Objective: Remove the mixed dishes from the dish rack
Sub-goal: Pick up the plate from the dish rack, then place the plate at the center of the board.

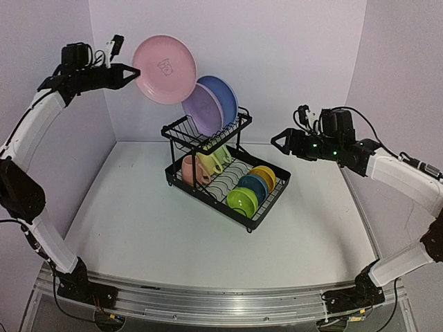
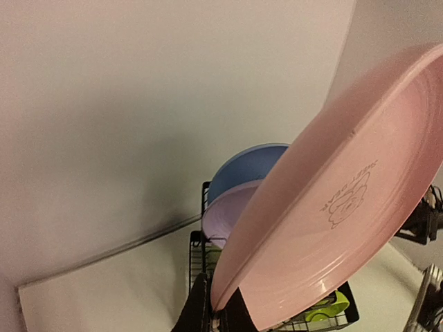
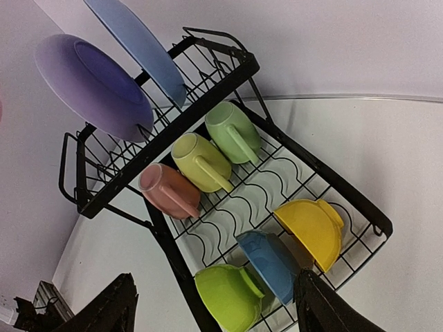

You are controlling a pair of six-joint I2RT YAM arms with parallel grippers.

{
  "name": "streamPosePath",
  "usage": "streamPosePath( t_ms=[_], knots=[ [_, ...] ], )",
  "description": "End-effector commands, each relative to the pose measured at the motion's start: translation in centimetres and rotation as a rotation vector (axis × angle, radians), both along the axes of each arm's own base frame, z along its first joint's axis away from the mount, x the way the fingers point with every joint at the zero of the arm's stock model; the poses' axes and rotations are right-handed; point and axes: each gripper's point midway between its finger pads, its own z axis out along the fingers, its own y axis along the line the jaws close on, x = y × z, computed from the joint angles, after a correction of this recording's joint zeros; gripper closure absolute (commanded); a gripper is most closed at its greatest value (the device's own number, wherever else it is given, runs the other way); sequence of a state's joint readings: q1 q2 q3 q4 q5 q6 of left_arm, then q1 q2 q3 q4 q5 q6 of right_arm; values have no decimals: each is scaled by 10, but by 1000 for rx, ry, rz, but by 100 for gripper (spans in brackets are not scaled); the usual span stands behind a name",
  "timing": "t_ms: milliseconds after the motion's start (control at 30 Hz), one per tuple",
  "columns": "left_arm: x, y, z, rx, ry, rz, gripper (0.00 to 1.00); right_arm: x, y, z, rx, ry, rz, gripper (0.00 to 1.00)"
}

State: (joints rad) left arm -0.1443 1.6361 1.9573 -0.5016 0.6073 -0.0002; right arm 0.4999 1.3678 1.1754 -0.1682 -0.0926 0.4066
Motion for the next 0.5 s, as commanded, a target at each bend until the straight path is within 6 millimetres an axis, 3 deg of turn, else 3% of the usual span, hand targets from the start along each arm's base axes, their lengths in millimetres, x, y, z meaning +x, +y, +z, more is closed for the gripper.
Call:
streamPosePath(
  t_ms=[0,67,133,267,467],
  knots=[
    [-32,84,-24,-187,336,348,100,2,-1,16,54,-21,-35,25],
    [-34,115,-69,-217,517,453,100,3,1,17,63,-10,-33,25],
    [-39,133,-120,-236,707,523,100,4,4,18,73,1,-30,25],
    [-53,145,-207,-221,950,601,100,5,9,27,83,-5,-18,25],
    [-58,146,-303,-193,1167,637,100,3,19,37,82,-32,5,25]
  ],
)
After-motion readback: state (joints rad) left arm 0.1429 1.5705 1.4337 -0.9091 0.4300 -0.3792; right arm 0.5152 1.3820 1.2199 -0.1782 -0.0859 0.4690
